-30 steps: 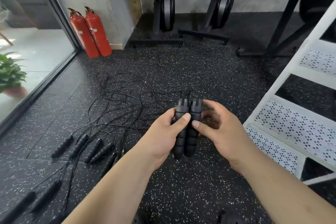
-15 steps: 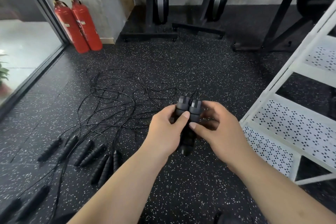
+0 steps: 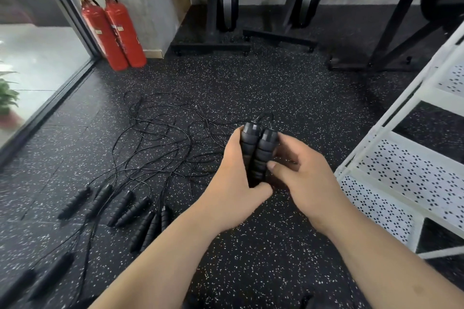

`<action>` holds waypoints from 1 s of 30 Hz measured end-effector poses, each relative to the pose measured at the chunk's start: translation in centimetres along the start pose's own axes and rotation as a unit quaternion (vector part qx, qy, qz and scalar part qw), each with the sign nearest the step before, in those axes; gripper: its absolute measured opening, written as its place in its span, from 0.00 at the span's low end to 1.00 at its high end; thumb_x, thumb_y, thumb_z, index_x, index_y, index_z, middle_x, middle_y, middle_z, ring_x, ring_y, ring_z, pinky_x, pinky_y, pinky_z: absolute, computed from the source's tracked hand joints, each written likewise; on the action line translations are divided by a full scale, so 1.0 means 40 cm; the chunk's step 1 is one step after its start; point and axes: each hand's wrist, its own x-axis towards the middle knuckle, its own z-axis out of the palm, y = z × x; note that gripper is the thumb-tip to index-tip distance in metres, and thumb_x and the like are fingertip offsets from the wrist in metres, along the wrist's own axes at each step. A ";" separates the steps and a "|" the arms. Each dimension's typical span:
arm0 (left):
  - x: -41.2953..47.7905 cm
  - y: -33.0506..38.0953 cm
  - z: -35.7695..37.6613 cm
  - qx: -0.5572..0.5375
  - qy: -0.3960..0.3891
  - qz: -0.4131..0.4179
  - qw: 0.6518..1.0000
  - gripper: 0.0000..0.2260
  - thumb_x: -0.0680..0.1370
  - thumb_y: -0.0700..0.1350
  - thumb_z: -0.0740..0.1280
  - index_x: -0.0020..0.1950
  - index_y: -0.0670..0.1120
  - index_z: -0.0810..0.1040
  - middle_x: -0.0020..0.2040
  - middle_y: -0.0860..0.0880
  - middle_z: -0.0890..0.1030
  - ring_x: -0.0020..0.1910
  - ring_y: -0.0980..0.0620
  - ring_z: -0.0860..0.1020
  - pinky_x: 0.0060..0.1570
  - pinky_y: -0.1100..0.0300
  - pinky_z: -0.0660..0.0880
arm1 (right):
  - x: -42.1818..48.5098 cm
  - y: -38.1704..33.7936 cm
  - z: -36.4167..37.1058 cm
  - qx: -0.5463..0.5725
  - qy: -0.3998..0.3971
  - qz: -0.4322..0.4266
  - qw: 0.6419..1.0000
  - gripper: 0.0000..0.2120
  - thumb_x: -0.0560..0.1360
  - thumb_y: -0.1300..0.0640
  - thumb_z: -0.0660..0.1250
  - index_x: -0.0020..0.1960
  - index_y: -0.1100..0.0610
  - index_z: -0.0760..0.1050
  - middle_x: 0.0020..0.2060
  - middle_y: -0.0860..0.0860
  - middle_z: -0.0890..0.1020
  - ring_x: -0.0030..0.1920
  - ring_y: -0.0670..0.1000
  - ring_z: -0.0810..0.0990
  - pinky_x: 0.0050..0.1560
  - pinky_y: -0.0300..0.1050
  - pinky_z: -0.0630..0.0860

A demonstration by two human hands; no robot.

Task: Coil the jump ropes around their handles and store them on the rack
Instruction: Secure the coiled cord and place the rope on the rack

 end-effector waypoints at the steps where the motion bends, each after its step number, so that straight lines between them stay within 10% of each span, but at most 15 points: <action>1: -0.003 -0.002 -0.003 0.010 0.011 0.010 1.000 0.41 0.74 0.38 0.73 0.66 0.78 0.57 0.64 0.63 0.78 0.58 0.63 0.80 0.50 0.69 0.76 | -0.001 -0.004 0.002 0.006 -0.004 -0.003 1.000 0.28 0.80 0.68 0.71 0.71 0.40 0.78 0.58 0.38 0.86 0.60 0.38 0.83 0.60 0.39 0.78; 8: -0.005 -0.035 -0.003 0.235 0.131 -0.001 0.963 0.41 0.76 0.51 0.76 0.82 0.52 0.54 0.72 0.53 0.69 0.64 0.46 0.77 0.56 0.52 0.75 | -0.006 -0.027 0.035 -0.061 -0.029 -0.040 0.997 0.22 0.79 0.63 0.74 0.68 0.43 0.80 0.52 0.39 0.87 0.57 0.38 0.85 0.61 0.39 0.79; 13: 0.003 -0.036 -0.043 0.354 0.110 0.048 0.928 0.34 0.73 0.50 0.73 0.75 0.56 0.61 0.64 0.56 0.71 0.61 0.49 0.75 0.57 0.52 0.74 | 0.026 -0.036 -0.011 -0.205 0.098 -0.074 0.971 0.27 0.80 0.61 0.71 0.74 0.41 0.74 0.64 0.35 0.78 0.62 0.34 0.78 0.65 0.38 0.77; 16: 0.002 -0.044 -0.048 0.393 0.036 0.087 0.915 0.37 0.73 0.52 0.71 0.79 0.56 0.60 0.64 0.56 0.69 0.65 0.50 0.72 0.65 0.51 0.71 | 0.038 -0.023 -0.021 -0.253 0.039 -0.108 0.961 0.34 0.80 0.66 0.67 0.79 0.41 0.67 0.73 0.35 0.71 0.71 0.35 0.72 0.72 0.35 0.67; 21: 0.002 -0.054 -0.072 0.396 0.016 0.079 0.915 0.36 0.74 0.53 0.69 0.80 0.58 0.58 0.65 0.59 0.73 0.61 0.50 0.76 0.57 0.53 0.73 | 0.037 0.010 -0.014 -0.246 -0.074 -0.065 0.964 0.24 0.85 0.64 0.60 0.71 0.39 0.75 0.46 0.39 0.83 0.41 0.38 0.80 0.40 0.32 0.71; 30: -0.010 -0.032 -0.088 0.402 0.078 0.044 0.911 0.28 0.73 0.55 0.72 0.69 0.61 0.64 0.53 0.61 0.76 0.47 0.52 0.79 0.44 0.56 0.71 | 0.042 0.004 -0.039 -0.227 -0.110 -0.053 0.966 0.11 0.88 0.50 0.59 0.60 0.36 0.78 0.36 0.40 0.82 0.34 0.42 0.77 0.37 0.39 0.72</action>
